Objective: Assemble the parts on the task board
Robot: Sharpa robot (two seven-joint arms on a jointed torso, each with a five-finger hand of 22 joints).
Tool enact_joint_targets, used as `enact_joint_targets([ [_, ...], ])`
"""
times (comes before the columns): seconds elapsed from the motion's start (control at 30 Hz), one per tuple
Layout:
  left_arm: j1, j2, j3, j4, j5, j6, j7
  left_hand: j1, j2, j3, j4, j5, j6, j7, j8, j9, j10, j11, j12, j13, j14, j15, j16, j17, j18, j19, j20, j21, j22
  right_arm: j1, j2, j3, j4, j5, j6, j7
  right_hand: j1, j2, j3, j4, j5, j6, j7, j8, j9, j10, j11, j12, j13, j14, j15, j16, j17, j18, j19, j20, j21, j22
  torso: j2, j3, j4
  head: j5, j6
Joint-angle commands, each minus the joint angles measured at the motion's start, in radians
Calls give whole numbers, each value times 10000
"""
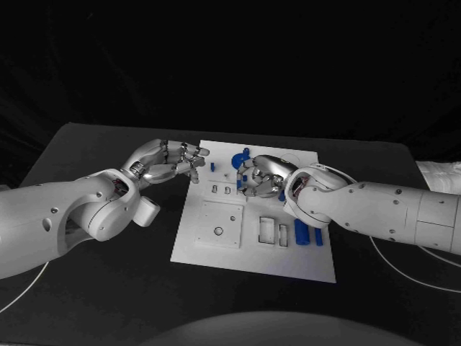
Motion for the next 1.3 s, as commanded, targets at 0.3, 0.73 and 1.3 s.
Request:
enact_joint_targets([
  [0.3,1,36,8,-2,-17,190,59,117,-9,65,3,26,-47,17,-57,-9,-27,27,-62,-15,-22,15,-64,-9,87,-48,-3,-30,6,-50,72,1,-127,-284,282,-155,-145,-5,57,-59,-35,43,44,-80,-51,1041,85,39,2635,1062,74,35,2629,20,-128,-5,-105,1684,-2,-9,-2,22,-29],
  [0.73,-2,57,7,-24,-17,237,44,117,-9,65,3,26,-47,17,-57,-9,-27,27,-62,-15,-22,15,-64,-9,87,-48,-3,-30,6,-71,72,1,-161,-326,468,-174,-235,-49,108,-144,-189,-184,101,-318,-244,1041,141,39,2635,1062,128,35,2629,39,-189,53,-205,1656,-4,1,-2,24,-57],
  [1.3,-6,55,7,-48,-17,240,-46,116,-17,84,8,21,-57,23,-66,-10,-35,34,-71,-21,-32,21,-77,-19,84,-63,0,-41,10,-73,95,1,-281,-340,669,12,-498,-165,31,-366,-1628,-905,181,-990,-920,1041,227,39,2635,1062,218,35,2629,86,-330,157,-472,1600,-2,-1,-2,8,-88],
])
